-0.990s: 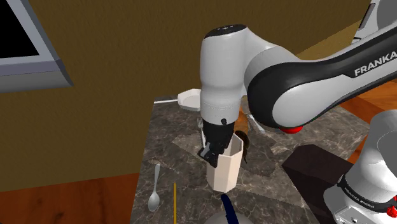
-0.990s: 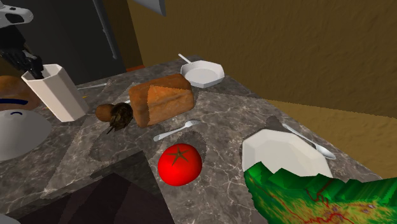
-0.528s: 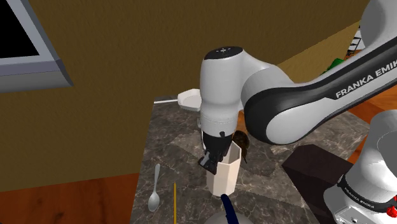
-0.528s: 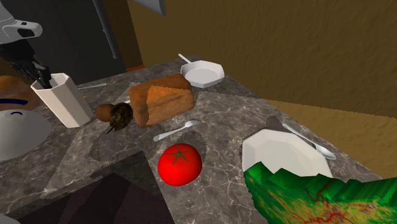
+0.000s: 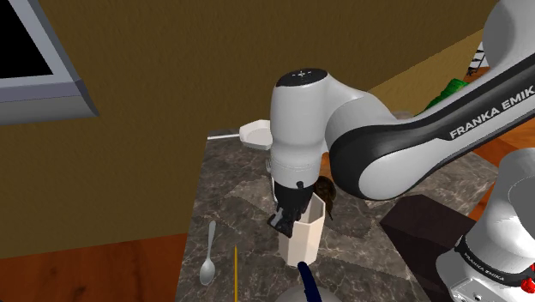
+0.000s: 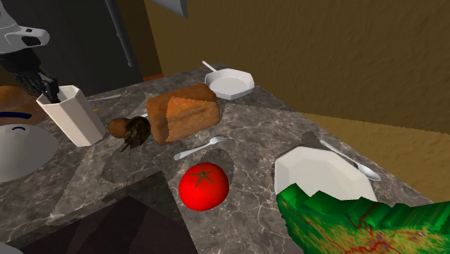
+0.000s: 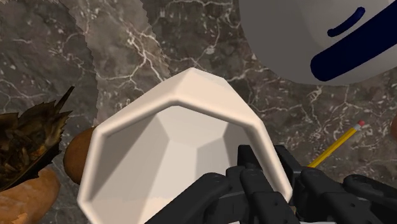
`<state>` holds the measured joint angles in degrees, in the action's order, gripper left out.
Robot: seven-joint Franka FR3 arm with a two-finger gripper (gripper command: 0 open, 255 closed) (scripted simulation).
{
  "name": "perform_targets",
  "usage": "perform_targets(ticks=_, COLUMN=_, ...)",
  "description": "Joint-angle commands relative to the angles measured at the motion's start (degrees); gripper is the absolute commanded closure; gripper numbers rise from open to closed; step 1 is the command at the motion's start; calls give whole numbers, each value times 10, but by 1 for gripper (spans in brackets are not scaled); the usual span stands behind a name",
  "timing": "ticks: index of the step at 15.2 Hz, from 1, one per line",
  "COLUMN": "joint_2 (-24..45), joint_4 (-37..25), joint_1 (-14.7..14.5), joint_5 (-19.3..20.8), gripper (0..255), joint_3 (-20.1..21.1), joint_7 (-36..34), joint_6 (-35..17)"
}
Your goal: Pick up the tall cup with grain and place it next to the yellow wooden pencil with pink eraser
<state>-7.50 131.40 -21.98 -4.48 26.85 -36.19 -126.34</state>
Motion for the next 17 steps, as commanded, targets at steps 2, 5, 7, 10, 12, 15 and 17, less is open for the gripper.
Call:
perform_targets(ticks=2, joint_2=0, joint_4=0, joint_1=0, joint_5=0, gripper=0, joint_3=0, joint_7=0, joint_6=0)
perform_targets(ticks=5, joint_2=0, joint_4=0, joint_1=0, joint_5=0, gripper=0, joint_3=0, joint_7=0, joint_6=0)
perform_targets(ticks=7, joint_2=-11, joint_4=-10, joint_1=0, joint_5=-4, gripper=0, joint_3=-2, joint_7=4, joint_6=20)
perform_targets(ticks=10, joint_2=-35, joint_4=-43, joint_1=0, joint_5=-13, gripper=0, joint_3=-8, joint_7=11, joint_6=75)
perform_targets(ticks=12, joint_2=-35, joint_4=-43, joint_1=0, joint_5=-13, gripper=0, joint_3=-8, joint_7=11, joint_6=75)
perform_targets(ticks=15, joint_2=-35, joint_4=-43, joint_1=0, joint_5=-13, gripper=0, joint_3=-8, joint_7=11, joint_6=75)
perform_targets(ticks=17, joint_2=-35, joint_4=-43, joint_1=0, joint_5=-13, gripper=0, joint_3=-8, joint_7=11, joint_6=75)
